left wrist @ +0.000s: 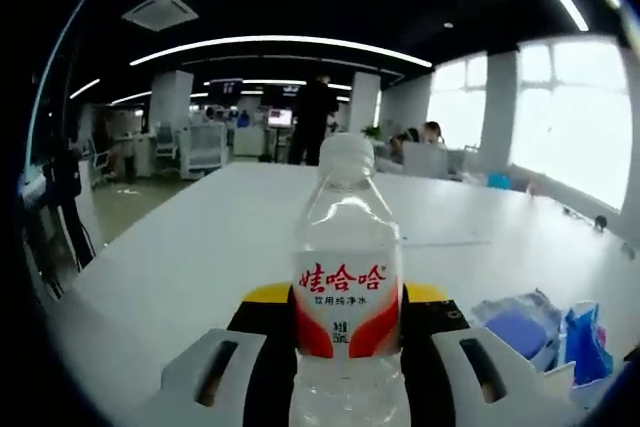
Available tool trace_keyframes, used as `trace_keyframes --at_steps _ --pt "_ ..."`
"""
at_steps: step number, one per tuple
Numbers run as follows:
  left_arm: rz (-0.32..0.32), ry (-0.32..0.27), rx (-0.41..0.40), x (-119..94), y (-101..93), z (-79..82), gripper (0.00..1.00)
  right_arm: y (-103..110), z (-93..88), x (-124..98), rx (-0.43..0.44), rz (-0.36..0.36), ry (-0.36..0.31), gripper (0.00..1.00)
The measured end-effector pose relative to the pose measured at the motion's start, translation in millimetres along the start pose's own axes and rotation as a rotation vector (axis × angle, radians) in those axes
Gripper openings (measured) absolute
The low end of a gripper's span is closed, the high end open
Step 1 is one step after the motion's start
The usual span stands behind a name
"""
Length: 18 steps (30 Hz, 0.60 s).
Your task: Arrange the tabletop items into an orderly group along one side of the table until the central work area is clear of visible clutter.
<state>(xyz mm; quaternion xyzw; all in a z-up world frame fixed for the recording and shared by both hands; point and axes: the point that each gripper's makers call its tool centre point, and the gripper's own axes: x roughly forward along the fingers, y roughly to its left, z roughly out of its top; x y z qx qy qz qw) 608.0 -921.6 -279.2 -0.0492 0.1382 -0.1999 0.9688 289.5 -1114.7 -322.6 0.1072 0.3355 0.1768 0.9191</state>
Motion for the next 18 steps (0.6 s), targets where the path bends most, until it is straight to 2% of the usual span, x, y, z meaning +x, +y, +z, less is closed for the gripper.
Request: trace_keyframes --at_steps 5,7,14,16,18 --pt "-0.005 -0.057 -0.012 3.5 -0.3 6.3 0.35 -1.8 -1.7 -3.4 -0.016 -0.003 0.017 0.67" --pt "-0.003 -0.056 0.015 6.4 1.3 5.2 0.35 -2.7 -0.1 -4.5 -0.016 -0.006 0.019 0.67" --pt "-0.011 -0.085 0.008 4.8 3.1 1.3 0.36 -1.5 2.7 -2.9 -0.025 -0.004 0.023 0.67" --pt "-0.041 -0.136 -0.052 3.6 -1.7 6.4 0.36 0.7 3.2 -1.0 -0.026 0.004 0.024 0.67" --pt "-0.057 -0.128 -0.003 2.2 -4.4 3.6 0.36 3.4 2.7 1.8 -0.031 0.009 0.029 0.67"
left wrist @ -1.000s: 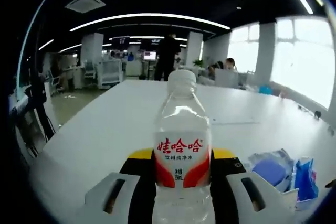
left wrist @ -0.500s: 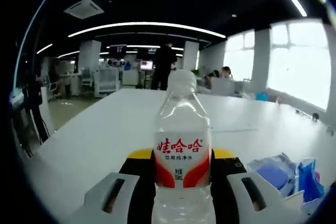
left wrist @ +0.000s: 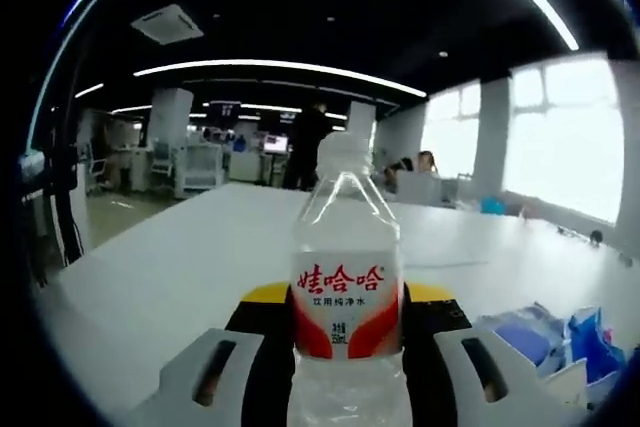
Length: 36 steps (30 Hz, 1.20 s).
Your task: Arrange the tabletop items into an orderly group along one side of the table until the central work area is clear of visible clutter.
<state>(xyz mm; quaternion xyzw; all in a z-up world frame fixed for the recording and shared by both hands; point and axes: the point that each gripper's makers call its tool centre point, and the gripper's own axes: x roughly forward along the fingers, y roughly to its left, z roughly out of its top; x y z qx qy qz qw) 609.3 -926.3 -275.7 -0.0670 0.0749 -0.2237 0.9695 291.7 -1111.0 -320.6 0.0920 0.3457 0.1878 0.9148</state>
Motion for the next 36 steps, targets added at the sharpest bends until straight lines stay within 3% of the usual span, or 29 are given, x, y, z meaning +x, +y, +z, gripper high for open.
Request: trace_keyframes --at_steps 10,21,30,36 --pt "-0.013 -0.009 0.036 -4 1.4 -3.1 0.37 8 -0.9 7 -0.015 0.025 0.014 0.66" --pt "-0.017 -0.024 0.051 -23 2.8 -7.5 0.38 9 -1.5 11 -0.019 0.031 0.024 0.66" --pt "0.016 0.018 0.071 -28 3.5 -13.9 0.38 14 -5.9 14 -0.016 0.044 0.033 0.66" --pt "0.108 0.076 0.097 -26 5.2 -18.0 0.37 16 -8.1 16 -0.02 0.051 0.033 0.66"
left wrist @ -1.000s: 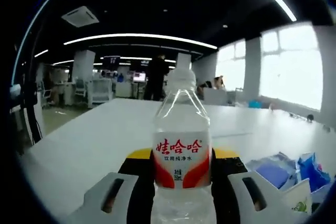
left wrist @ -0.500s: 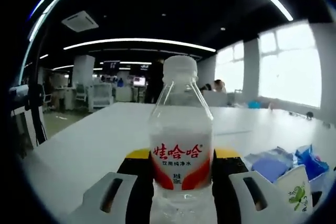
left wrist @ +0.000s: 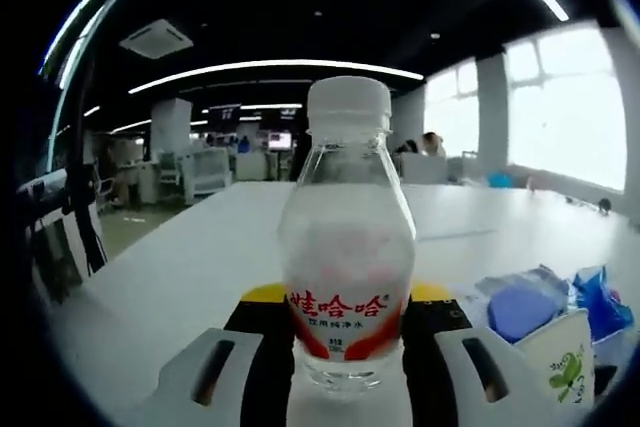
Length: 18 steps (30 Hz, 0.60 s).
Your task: Arrange the tabletop items into an orderly group along one side of the table until the central work area is clear of visible clutter.
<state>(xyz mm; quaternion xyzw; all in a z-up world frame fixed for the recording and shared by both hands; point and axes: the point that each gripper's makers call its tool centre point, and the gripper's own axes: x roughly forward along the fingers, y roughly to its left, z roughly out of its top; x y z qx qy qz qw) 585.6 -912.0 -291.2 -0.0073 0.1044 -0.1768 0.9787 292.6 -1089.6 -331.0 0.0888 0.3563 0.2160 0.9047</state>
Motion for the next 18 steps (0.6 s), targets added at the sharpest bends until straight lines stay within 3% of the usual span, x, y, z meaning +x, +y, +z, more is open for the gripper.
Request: trace_keyframes --at_steps 4,5,18 --pt "0.049 0.003 0.011 -0.7 -2.6 -1.9 0.37 -0.4 -2.2 0.5 0.0 0.0 0.007 0.66" --pt "0.049 -0.004 -0.02 -0.7 -1.7 -1.9 0.37 -0.9 -2.5 0.5 0.002 -0.001 0.007 0.66" --pt "0.041 0.02 -0.021 -1.4 -1.2 -5.6 0.37 2.4 -5.6 3.2 -0.001 0.008 0.017 0.66"
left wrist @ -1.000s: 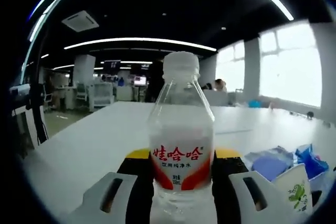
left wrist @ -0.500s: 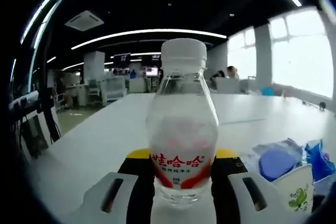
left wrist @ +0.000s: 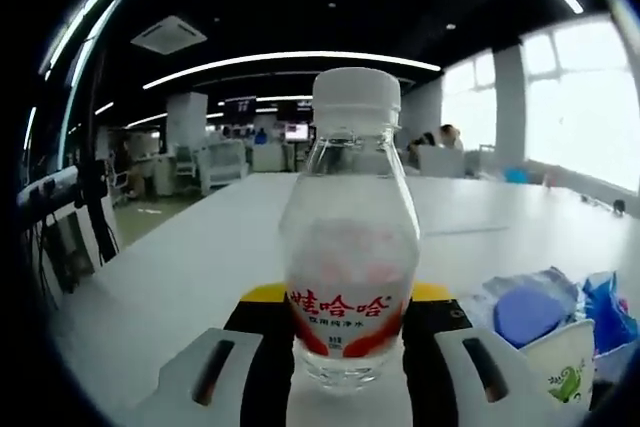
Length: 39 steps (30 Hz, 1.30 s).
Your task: Arrange the tabletop items into an orderly group along one side of the table until the central work area is clear of visible clutter.
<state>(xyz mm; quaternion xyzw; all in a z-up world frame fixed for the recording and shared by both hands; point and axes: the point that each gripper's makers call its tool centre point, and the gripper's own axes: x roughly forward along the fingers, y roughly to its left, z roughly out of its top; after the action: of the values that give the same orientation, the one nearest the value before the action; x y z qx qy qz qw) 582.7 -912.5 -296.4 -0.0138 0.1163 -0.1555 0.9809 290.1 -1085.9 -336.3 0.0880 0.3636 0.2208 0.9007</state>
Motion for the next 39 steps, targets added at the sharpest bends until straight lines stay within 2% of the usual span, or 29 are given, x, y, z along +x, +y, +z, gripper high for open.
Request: trace_keyframes --at_steps 8,13,15,16,18,19,21,37,39 --pt "0.005 0.031 -0.006 0 -0.2 -1.2 0.38 2 1.4 2 0.004 0.003 -0.004 0.66" --pt "-0.006 0.078 -0.073 2 -0.3 -5.5 0.42 4 4.1 3 0.002 0.006 -0.012 0.66" --pt "-0.002 0.086 -0.069 3 0.7 -7.1 0.52 6 5.5 2 -0.002 0.007 -0.015 0.67" --pt "0.001 0.065 -0.067 3 2.1 -1.9 0.6 7 6.0 2 -0.004 0.008 -0.015 0.67" --pt "-0.014 0.035 -0.106 4 0.0 9.4 0.68 7 6.9 0 0.0 0.007 -0.021 0.67" --pt "-0.022 0.031 -0.1 4 -1.1 12.5 0.72 6 7.2 0 0.001 0.006 -0.024 0.67" --pt "-0.043 0.049 -0.031 6 -4.7 15.4 0.76 6 6.9 -1 0.002 0.003 -0.026 0.67" --pt "-0.041 0.066 -0.044 -4 -3.0 23.1 0.72 4 8.0 -10 0.005 -0.019 -0.042 0.67" --pt "-0.045 0.081 -0.023 -8 -2.2 22.5 0.71 3 10.4 -10 0.024 -0.024 -0.052 0.67"
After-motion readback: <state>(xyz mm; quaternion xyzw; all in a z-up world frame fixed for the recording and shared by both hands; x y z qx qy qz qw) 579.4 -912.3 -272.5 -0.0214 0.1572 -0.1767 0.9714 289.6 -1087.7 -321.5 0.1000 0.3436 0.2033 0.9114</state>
